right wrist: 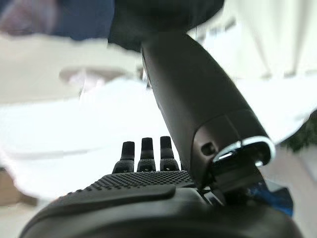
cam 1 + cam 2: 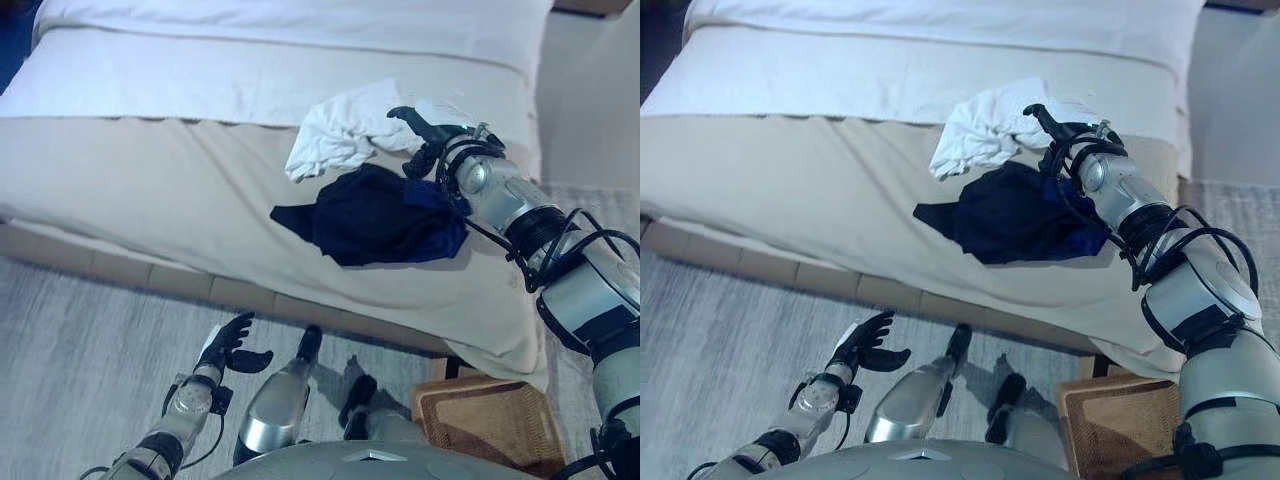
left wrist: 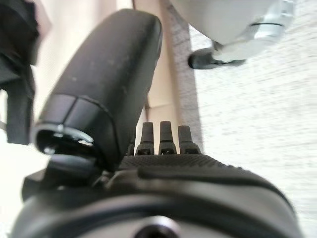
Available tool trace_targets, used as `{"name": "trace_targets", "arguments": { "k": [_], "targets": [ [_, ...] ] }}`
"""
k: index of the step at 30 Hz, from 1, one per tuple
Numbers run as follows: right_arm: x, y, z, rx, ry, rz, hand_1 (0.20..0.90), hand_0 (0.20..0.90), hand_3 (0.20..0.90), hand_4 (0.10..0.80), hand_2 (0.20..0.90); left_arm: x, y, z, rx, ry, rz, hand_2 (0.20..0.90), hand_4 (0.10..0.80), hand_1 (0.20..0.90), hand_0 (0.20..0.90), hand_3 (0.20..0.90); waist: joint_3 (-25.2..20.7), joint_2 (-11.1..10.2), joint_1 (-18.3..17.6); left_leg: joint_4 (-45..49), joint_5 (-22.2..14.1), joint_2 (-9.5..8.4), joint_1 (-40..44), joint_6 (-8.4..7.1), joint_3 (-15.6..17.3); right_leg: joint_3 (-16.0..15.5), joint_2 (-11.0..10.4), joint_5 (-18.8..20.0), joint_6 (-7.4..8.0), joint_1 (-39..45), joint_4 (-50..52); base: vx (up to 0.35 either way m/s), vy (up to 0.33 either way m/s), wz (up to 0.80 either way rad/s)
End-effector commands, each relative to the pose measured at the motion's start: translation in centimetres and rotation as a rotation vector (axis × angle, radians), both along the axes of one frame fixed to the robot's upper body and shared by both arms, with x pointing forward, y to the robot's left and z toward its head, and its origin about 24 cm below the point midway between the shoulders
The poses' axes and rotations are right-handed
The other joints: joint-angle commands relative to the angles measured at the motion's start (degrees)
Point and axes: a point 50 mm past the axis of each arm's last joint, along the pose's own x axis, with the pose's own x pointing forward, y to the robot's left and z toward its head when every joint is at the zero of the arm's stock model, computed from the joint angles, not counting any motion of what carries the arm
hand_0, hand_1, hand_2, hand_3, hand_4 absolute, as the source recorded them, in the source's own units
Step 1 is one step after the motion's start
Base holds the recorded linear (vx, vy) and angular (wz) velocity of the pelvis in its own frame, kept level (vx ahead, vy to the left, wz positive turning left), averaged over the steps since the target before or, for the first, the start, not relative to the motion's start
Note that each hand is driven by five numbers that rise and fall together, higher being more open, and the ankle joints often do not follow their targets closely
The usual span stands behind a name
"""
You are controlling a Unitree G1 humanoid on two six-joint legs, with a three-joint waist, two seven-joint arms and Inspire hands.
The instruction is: Pick up the clothes from the bed and place them into the basket
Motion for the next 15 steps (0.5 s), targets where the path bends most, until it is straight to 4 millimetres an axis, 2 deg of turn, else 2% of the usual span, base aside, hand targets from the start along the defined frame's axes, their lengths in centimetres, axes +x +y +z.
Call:
{"name": "trace_targets", "arguments": {
  "k": [1,10,12,15],
  "targets": [
    [0.6,1.8,6.2,-0.1,-0.181,0.074,0.9,0.9,0.9,0.8,0.9,1.4,-0.2,1.5,-0.036,-0.12,-0.021,0.9,0.8,0.9,0.9,0.9,0.68,0.32,0.98,0.49,-3.06,-3.83,0.97,3.31,-0.53,1.64,-1.45,5.7,-0.78,-5.07,3.42,-0.121,0.02,0.12],
    [1.3,1.3,7.5,-0.159,-0.179,-0.019,0.9,0.9,0.9,0.8,0.9,3.8,-1.3,3.6,-0.083,-0.232,-0.094,0.9,0.8,0.9,0.9,0.9,7.08,2.72,2.99,6.8,-2.9,-5.09,-6.98,3.77,-0.91,-0.21,-2.96,4.81,-1.11,-11.99,9.4,-0.098,0.023,0.07],
    [1.4,1.2,7.6,-0.163,-0.172,-0.032,0.9,0.9,0.9,0.8,0.9,4.2,-1.5,4.0,-0.089,-0.246,-0.102,0.9,0.8,0.9,0.9,0.9,8.26,2.97,3.35,7.67,-4.22,-5.34,-7.38,3.77,-1.13,0.5,-3.26,2.99,-0.77,-12.85,11.32,0.003,-0.039,0.03],
    [1.5,1.2,7.5,-0.177,-0.147,-0.05,0.9,0.9,0.9,0.8,0.9,4.6,-1.7,4.4,-0.092,-0.26,-0.112,0.9,0.8,0.9,0.9,0.9,9.14,3.45,3.57,7.98,-3.94,-5.61,-8.31,3.93,-1.28,0.25,-3.57,2.94,-0.72,-13.93,12.06,-0.027,-0.014,0.09]
  ]
}}
